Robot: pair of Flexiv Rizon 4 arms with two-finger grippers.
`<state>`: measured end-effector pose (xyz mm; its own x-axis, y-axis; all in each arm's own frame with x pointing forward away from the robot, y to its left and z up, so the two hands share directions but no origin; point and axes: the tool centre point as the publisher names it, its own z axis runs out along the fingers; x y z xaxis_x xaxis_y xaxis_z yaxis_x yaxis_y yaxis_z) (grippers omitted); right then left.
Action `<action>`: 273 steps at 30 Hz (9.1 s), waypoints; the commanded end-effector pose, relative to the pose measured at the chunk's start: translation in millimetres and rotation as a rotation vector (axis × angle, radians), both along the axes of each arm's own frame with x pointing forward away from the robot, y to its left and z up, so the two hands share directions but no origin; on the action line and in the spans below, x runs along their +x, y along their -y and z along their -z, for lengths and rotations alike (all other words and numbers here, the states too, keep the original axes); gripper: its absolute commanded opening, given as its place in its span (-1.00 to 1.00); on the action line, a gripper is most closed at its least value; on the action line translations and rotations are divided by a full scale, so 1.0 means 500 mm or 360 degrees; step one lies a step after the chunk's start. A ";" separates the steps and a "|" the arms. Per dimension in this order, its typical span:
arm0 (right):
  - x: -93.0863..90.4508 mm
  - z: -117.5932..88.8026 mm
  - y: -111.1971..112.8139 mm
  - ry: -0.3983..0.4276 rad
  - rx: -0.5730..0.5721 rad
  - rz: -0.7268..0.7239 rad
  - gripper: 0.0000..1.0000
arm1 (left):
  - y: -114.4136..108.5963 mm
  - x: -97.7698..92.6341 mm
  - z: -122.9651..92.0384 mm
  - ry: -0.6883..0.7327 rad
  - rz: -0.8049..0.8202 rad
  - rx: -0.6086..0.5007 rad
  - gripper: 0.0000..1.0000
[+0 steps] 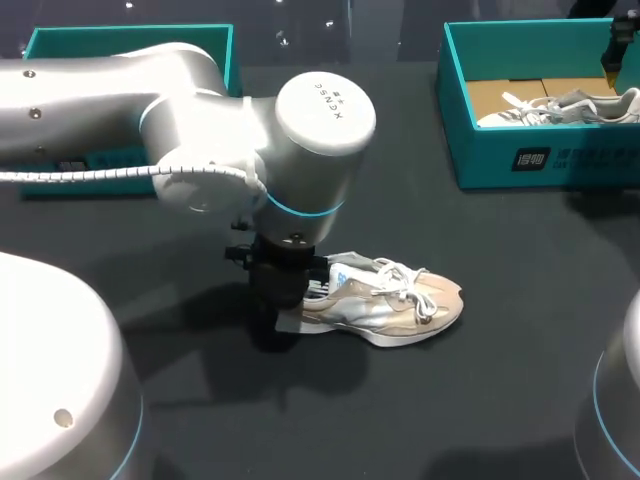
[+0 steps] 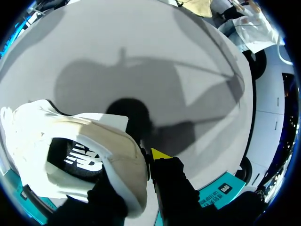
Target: Take the shoe out of the shoebox, open the shoe tongue, remove and reinsert the insole, then place the shoe into the shoebox
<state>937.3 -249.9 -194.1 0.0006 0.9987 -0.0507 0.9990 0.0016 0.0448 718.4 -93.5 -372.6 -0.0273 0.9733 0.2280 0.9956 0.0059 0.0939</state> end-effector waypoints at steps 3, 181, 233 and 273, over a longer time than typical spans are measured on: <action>-0.001 0.000 0.000 0.0001 -0.0002 0.0001 1.00 | -0.012 -0.009 0.008 0.0028 0.0039 -0.0034 -1.00; -0.001 0.000 0.000 0.0001 -0.0002 0.0001 1.00 | -0.064 -0.016 0.035 -0.1539 -0.2334 -0.1829 1.00; -0.001 0.000 0.000 0.0001 -0.0002 0.0001 1.00 | 0.054 -0.030 0.069 -0.1517 -0.2313 -0.1943 1.00; -0.001 0.000 0.000 0.0001 -0.0002 0.0001 1.00 | 0.121 -0.035 0.081 -0.1559 -0.2232 -0.1950 1.00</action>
